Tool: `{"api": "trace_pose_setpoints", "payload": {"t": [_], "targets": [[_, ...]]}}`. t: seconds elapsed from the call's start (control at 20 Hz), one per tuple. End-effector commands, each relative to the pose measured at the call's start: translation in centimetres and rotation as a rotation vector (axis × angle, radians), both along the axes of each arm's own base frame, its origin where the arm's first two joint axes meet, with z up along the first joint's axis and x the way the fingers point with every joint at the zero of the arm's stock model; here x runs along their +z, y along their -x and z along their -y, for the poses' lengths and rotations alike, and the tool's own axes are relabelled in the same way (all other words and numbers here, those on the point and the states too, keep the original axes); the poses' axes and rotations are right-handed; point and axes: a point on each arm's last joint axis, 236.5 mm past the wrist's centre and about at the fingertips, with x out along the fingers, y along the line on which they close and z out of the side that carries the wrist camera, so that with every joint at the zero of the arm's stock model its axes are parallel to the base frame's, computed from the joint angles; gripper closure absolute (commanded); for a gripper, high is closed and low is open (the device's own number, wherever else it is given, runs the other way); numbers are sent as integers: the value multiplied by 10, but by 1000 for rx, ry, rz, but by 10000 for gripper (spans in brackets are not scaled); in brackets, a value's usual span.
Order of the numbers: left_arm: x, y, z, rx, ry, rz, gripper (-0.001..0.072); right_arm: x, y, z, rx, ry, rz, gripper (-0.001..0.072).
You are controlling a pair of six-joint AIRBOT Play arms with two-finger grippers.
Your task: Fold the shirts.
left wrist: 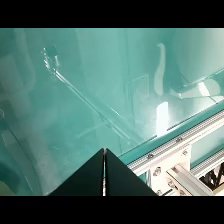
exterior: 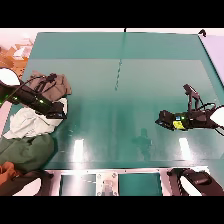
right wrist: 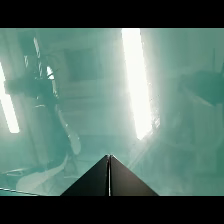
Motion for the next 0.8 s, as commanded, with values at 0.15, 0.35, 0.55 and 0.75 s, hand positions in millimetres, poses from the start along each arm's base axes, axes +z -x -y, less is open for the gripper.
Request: {"api": "trace_pose_setpoints", "payload": {"t": [0.15,0.35,0.55,0.75], "targets": [[0,-1,0,2,0,5,683,-2,1,0,1,0,-6,699],[0,-1,0,2,0,5,684,-2,1,0,1,0,-6,699],[0,-1,0,2,0,5,684,-2,1,0,1,0,-6,699],[1,-14,3,27,13,51,684,3,-12,0,-22,-5,50,699]]}}
